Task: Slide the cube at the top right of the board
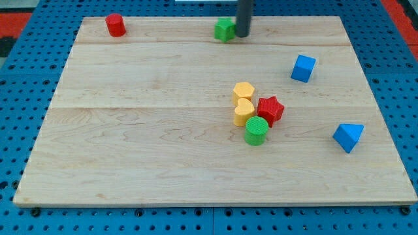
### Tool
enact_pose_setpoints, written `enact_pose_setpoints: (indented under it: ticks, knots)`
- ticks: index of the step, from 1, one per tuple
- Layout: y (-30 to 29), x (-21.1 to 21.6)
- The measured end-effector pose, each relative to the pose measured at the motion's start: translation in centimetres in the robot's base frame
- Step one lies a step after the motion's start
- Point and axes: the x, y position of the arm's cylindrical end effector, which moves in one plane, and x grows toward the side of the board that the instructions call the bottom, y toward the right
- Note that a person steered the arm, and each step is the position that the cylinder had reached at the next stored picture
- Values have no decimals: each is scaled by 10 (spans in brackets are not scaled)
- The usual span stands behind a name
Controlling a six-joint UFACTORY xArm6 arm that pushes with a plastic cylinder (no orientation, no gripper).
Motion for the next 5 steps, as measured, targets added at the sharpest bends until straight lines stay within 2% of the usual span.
enact_pose_setpoints:
  ticks: [1,4,5]
  knots:
    - [-23,0]
    - [11,0]
    - [24,14]
